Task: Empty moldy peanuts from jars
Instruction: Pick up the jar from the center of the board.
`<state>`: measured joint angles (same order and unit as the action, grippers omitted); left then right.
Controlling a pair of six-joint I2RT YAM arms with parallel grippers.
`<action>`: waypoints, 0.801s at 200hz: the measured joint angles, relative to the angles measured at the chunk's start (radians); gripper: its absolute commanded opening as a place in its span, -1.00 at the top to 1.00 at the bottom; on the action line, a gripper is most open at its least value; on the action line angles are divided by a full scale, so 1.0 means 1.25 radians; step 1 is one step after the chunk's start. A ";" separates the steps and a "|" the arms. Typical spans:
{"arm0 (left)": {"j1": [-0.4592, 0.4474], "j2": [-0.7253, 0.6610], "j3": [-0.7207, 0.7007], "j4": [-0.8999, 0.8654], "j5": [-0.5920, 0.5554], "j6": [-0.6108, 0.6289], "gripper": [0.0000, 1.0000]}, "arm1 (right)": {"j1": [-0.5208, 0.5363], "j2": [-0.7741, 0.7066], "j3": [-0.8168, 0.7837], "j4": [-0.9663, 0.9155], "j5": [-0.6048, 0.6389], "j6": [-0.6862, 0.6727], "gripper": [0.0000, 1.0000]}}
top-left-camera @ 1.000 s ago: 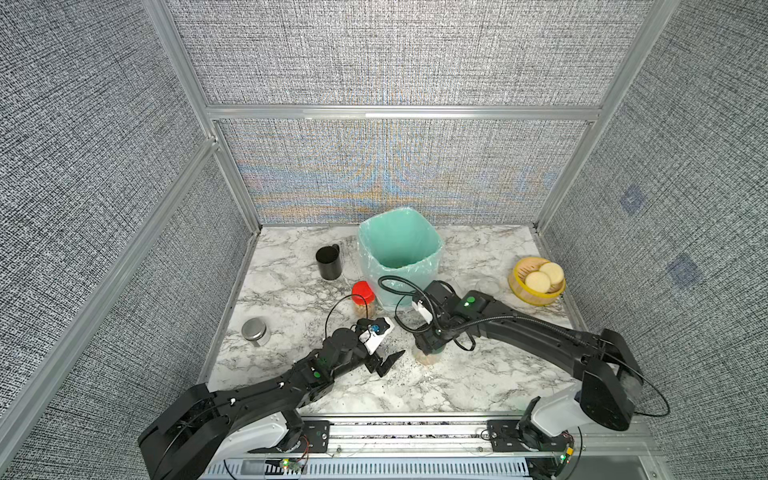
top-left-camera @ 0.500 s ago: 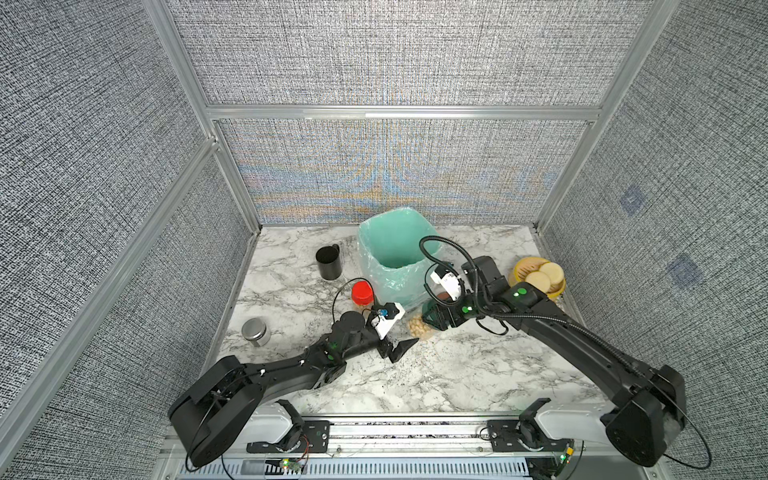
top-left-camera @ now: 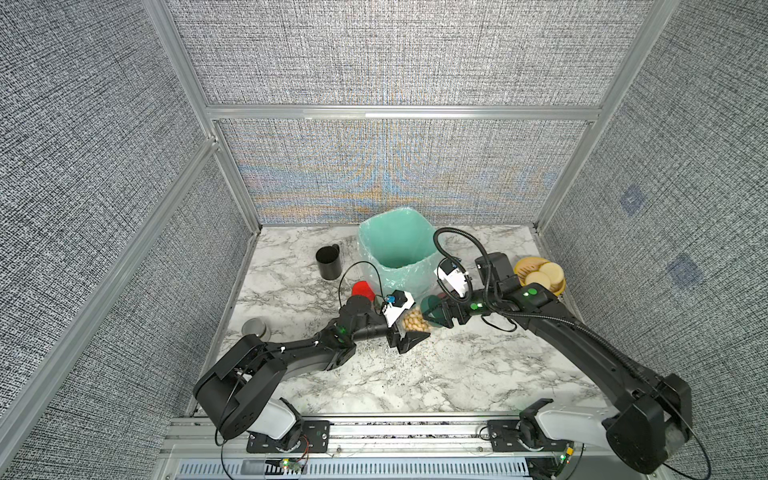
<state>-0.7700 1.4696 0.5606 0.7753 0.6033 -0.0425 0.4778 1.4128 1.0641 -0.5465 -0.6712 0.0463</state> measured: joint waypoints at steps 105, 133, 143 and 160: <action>0.000 -0.005 0.044 -0.106 0.051 0.049 -0.14 | -0.001 -0.017 -0.018 0.067 -0.067 -0.005 1.00; 0.000 -0.008 0.070 -0.152 0.067 0.063 1.00 | -0.002 -0.037 -0.034 0.090 -0.064 -0.003 1.00; 0.000 -0.009 0.080 -0.173 0.071 0.068 1.00 | -0.002 -0.043 -0.039 0.099 -0.062 -0.003 1.00; 0.000 -0.013 0.087 -0.191 0.077 0.078 1.00 | -0.002 -0.058 -0.053 0.115 -0.061 -0.007 1.00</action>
<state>-0.7696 1.4536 0.6689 0.5369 0.6998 0.0551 0.4759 1.3407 0.9981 -0.4030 -0.7479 0.0380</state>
